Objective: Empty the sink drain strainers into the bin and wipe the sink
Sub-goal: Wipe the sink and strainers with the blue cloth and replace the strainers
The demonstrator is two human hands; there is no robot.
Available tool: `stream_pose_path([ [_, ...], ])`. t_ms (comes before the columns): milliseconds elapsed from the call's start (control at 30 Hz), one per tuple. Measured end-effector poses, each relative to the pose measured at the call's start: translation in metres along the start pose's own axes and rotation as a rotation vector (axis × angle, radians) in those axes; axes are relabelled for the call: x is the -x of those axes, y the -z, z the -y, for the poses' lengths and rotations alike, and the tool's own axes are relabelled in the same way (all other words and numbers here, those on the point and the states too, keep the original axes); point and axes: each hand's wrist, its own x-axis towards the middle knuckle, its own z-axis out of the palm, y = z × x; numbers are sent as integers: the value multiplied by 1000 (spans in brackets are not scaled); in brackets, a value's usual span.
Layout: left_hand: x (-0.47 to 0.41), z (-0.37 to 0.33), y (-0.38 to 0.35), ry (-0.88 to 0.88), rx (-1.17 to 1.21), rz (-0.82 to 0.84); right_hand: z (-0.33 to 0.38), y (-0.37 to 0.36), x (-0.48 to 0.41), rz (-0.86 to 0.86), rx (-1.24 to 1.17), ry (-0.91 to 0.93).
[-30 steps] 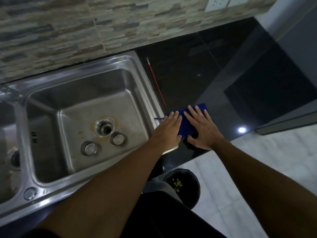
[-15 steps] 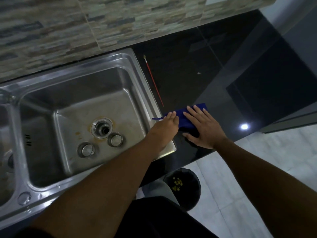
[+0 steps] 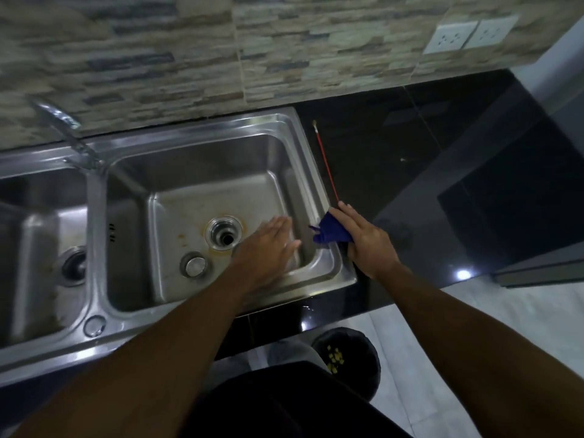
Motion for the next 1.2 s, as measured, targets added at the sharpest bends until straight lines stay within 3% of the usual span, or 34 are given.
stream_pose_path([
  [567, 199, 212, 57, 513, 129, -141, 257, -99, -91, -51, -312, 282],
  [833, 272, 274, 45, 657, 141, -154, 365, -149, -131, -19, -523, 187],
  [1000, 319, 298, 37, 707, 101, -145, 405, -197, -122, 94, -452, 292],
  [1100, 324, 299, 31, 688, 49, -114, 399, -232, -100, 244, -249, 548],
  [1200, 320, 300, 29, 689, 38, -123, 387, -248, -106, 241, -146, 697],
])
